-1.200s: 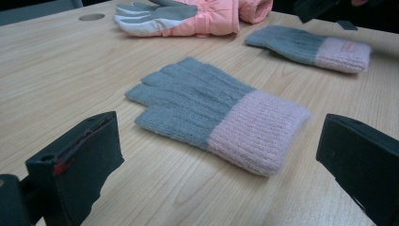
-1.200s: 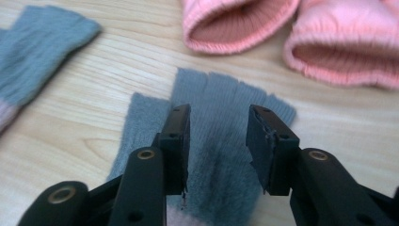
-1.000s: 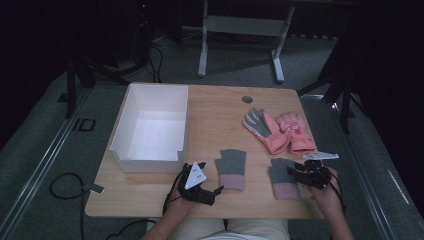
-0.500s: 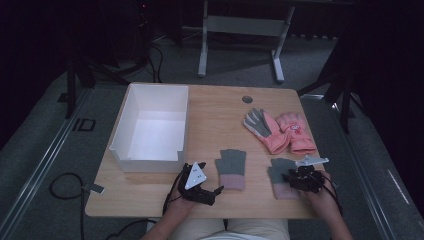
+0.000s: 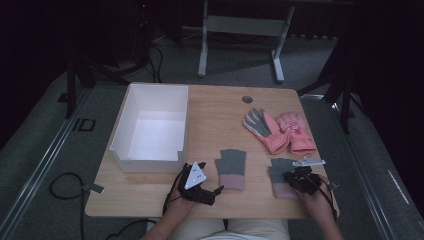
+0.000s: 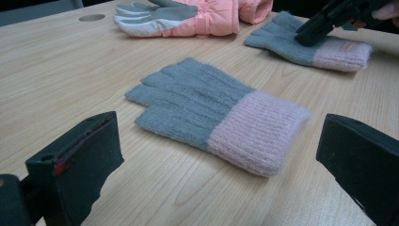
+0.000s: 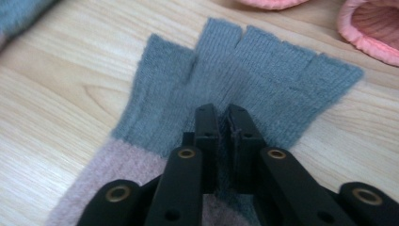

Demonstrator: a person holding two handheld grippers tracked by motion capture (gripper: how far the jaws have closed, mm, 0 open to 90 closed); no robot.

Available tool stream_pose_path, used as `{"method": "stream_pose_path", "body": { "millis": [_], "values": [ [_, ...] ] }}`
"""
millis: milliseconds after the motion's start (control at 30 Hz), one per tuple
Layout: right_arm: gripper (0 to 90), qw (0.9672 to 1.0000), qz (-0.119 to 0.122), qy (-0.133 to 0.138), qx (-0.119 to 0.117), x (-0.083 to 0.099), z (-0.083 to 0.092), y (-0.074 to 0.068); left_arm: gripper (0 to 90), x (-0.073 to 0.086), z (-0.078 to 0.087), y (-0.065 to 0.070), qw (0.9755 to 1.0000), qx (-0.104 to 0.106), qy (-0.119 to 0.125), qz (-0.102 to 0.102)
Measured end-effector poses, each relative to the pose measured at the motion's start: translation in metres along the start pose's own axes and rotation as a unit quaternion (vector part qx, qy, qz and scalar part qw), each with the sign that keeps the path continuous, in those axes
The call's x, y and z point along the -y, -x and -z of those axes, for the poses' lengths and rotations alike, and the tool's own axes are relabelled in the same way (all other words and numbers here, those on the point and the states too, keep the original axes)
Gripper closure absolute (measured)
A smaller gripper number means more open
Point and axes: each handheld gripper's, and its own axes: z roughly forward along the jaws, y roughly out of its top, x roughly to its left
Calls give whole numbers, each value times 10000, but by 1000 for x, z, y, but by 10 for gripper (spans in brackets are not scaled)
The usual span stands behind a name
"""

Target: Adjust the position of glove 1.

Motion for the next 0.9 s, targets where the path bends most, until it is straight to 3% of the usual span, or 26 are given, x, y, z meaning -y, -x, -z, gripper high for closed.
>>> {"method": "stream_pose_path", "body": {
  "millis": [233, 400, 433, 767, 900],
  "values": [
    [854, 9979, -468, 454, -23, -22, 25, -7, 2, 1, 1, -1, 9999, 118, 95, 54],
    [854, 9972, -363, 643, -113, -48, 34, -22, 1, 1, 3, 1, 9996, 198, 221, 15],
    [854, 9967, -341, 716, -169, -61, 36, -31, 1, 0, 5, 2, 9994, 174, 294, -12],
    [853, 9934, -64, 878, -737, -100, 16, -88, 0, 0, 8, 1, 9989, 183, 429, 57],
    [852, 9934, 95, 658, -939, -104, -2, -110, 0, 0, 8, 1, 9988, 221, 438, 9]
  ]
}}
